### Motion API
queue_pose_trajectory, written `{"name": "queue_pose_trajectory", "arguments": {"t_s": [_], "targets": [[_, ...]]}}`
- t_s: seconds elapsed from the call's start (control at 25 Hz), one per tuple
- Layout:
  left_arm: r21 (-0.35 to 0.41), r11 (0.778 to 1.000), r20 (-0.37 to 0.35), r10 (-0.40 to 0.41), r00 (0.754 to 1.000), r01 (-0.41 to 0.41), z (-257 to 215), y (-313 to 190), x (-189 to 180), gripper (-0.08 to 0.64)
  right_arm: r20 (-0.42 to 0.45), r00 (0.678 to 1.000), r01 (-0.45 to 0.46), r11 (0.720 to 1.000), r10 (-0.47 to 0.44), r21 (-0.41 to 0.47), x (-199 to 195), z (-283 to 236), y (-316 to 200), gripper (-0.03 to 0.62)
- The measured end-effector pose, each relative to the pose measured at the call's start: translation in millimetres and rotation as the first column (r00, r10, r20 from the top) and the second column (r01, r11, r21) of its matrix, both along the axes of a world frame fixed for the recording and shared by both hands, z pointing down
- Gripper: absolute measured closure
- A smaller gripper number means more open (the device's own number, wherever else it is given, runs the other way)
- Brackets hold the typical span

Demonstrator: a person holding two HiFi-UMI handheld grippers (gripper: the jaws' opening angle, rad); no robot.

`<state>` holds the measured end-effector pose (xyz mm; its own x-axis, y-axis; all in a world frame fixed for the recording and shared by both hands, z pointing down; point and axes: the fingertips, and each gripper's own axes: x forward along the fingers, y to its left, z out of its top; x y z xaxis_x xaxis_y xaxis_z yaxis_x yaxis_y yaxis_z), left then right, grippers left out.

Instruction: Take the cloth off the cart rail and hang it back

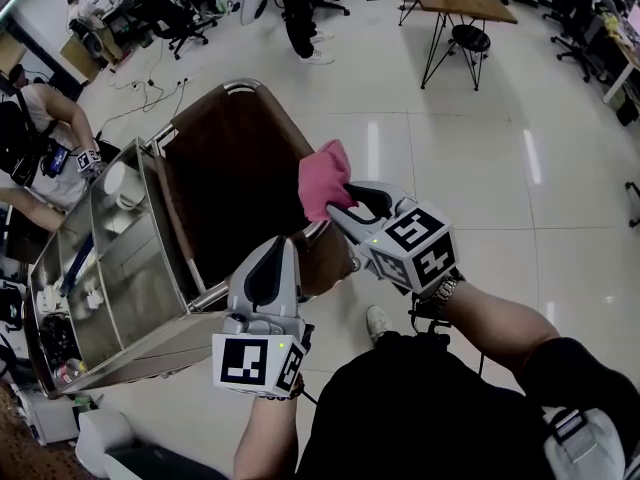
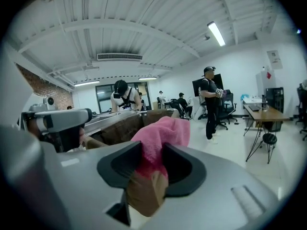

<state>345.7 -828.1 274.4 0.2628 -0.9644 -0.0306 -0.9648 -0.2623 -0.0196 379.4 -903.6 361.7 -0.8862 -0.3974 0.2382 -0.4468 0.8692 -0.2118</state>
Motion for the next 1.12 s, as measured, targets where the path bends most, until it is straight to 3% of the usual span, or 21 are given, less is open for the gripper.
{"name": "queue_pose_trajectory", "arguments": {"t_s": [0.04,0.16,0.52,1.12], "targets": [[-0.001,1.000,0.000,-0.002,1.000,0.002,1,0,0,0.557,0.002,1.000,0.000,1.000,0.000,0.000,0,0,0,0.481],[-0.002,1.000,0.001,-0.006,1.000,0.006,2,1,-2,0.557,0.013,1.000,-0.013,1.000,0.013,0.005,1,-4,-2,0.520],[0.019,1.000,-0.005,0.003,1.000,-0.003,-5,31,-1,0.557,0.070,0.995,-0.073,0.994,0.067,0.084,14,-40,24,0.531],[0.107,0.993,-0.002,0.042,0.999,-0.041,-9,153,-29,0.557,0.134,0.982,-0.165,0.951,0.134,0.260,7,-85,150,0.531]]}}
